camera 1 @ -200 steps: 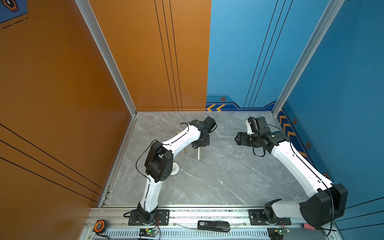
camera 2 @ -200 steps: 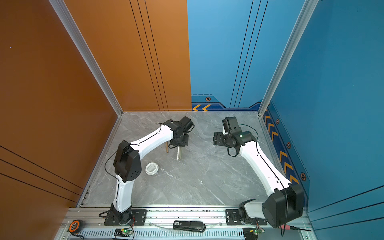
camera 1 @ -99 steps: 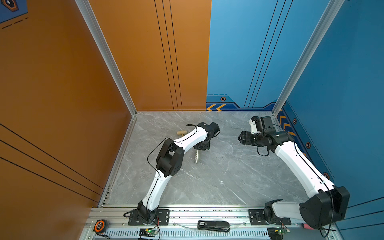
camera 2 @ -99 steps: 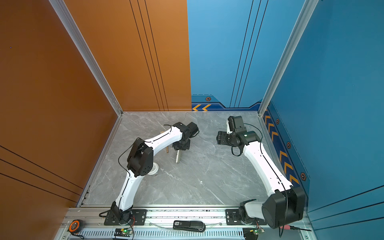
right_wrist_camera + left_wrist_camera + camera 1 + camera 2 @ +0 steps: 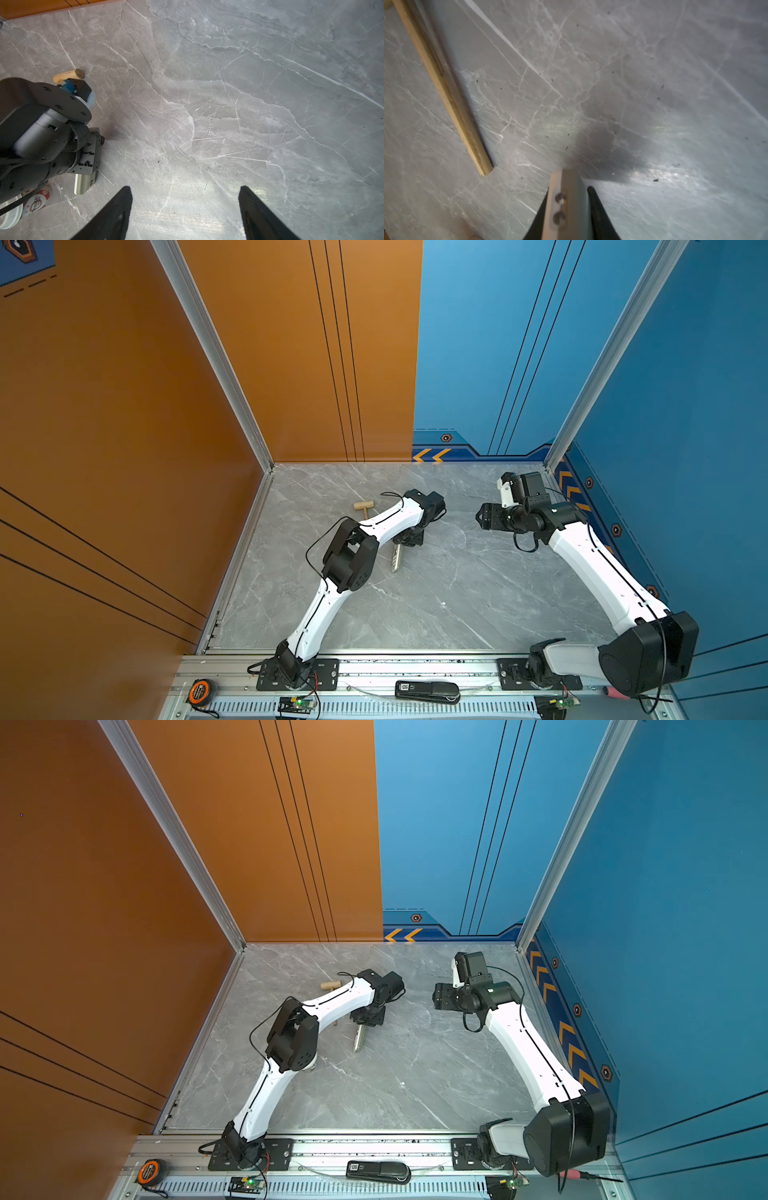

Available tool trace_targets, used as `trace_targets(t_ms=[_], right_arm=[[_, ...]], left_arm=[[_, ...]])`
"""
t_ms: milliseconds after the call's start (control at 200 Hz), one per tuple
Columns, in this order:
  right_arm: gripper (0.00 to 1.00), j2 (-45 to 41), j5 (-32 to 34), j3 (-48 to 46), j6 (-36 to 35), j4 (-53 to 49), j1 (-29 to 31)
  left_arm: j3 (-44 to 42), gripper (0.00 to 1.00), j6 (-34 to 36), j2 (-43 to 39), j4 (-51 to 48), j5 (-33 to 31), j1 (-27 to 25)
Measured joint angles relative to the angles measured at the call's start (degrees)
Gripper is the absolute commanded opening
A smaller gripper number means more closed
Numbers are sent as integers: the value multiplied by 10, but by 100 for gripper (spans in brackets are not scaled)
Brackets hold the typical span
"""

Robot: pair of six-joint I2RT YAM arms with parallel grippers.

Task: Load the batteries into the remote control
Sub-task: 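Lower the remote onto the table with the left gripper and release it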

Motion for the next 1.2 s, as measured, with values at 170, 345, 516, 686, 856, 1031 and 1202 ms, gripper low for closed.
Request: trace_targets(t_ms=[170,345,516,686,856,1031,1202], right_arm=[[79,0,0,0,-2,0,0],[79,0,0,0,-4,0,0],[79,0,0,0,-4,0,-1],[79,0,2,-5,-5,0,-7],[79,0,2,-8,-5,0,-11],[79,-3,2,-12,-5,0,-15],[79,-4,2,-14,-7,0,-18]], left_arm=[[1,20,-2,5,-7,1,-1],[3,22,-2,10,-11,1,-1],[4,25,-3,11,-12,2,-2],[9,30,-4,19,-13,4,-3],[11,30,-5,20,-12,6,-6],[14,32,-4,20,-12,7,-8],[18,34,-4,21,-11,15,-9]])
